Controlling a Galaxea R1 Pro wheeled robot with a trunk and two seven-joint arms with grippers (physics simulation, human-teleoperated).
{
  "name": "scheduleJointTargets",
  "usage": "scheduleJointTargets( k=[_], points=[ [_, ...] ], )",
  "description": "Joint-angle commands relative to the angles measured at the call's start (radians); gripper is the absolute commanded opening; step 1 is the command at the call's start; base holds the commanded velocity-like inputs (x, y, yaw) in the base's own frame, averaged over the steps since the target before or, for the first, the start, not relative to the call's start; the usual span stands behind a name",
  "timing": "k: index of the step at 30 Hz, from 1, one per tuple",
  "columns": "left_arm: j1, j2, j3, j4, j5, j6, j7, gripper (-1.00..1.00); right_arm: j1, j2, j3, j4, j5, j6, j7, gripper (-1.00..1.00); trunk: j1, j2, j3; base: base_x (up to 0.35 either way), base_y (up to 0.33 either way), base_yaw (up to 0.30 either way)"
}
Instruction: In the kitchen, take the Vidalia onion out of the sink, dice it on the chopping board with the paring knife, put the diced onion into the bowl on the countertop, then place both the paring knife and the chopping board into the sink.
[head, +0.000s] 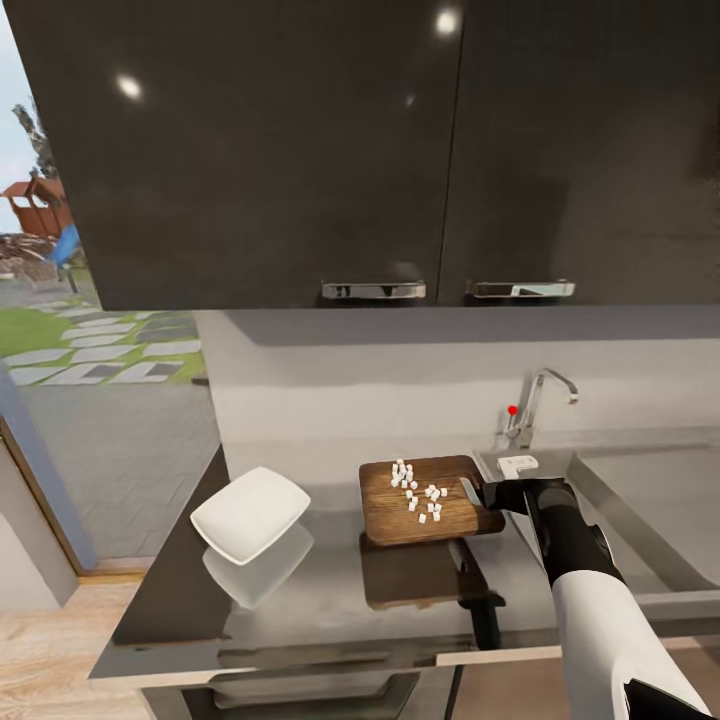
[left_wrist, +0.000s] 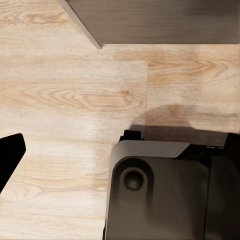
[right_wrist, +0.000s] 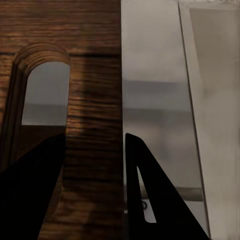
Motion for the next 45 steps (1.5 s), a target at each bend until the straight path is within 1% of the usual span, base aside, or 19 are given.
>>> scheduleJointTargets(
  k=[1, 6, 15, 45],
  points=[
    [-0.001, -0.001, -0.006, 0.004, 0.003, -0.006, 0.001, 1.00, -0.001, 0.001, -0.005, -0.001, 0.010, 0.001, 0.009, -1.00, 0.000, -0.001, 0.001, 0.000, 0.000, 0.000],
    [-0.001, -0.009, -0.007, 0.004, 0.003, -0.008, 0.001, 1.00, -0.001, 0.001, -0.005, -0.001, 0.010, 0.001, 0.009, -1.00, 0.000, -0.001, 0.009, 0.000, 0.000, 0.000],
    [-0.001, -0.006, -0.006, 0.004, 0.003, -0.006, 0.001, 1.00, -0.001, 0.001, -0.005, -0.001, 0.010, 0.001, 0.009, -1.00, 0.000, -0.001, 0.023, 0.000, 0.038, 0.000],
    [-0.001, -0.006, -0.006, 0.004, 0.003, -0.006, 0.001, 1.00, -0.001, 0.001, -0.005, -0.001, 0.010, 0.001, 0.009, -1.00, 0.000, -0.001, 0.070, 0.000, 0.279, 0.000]
  ],
)
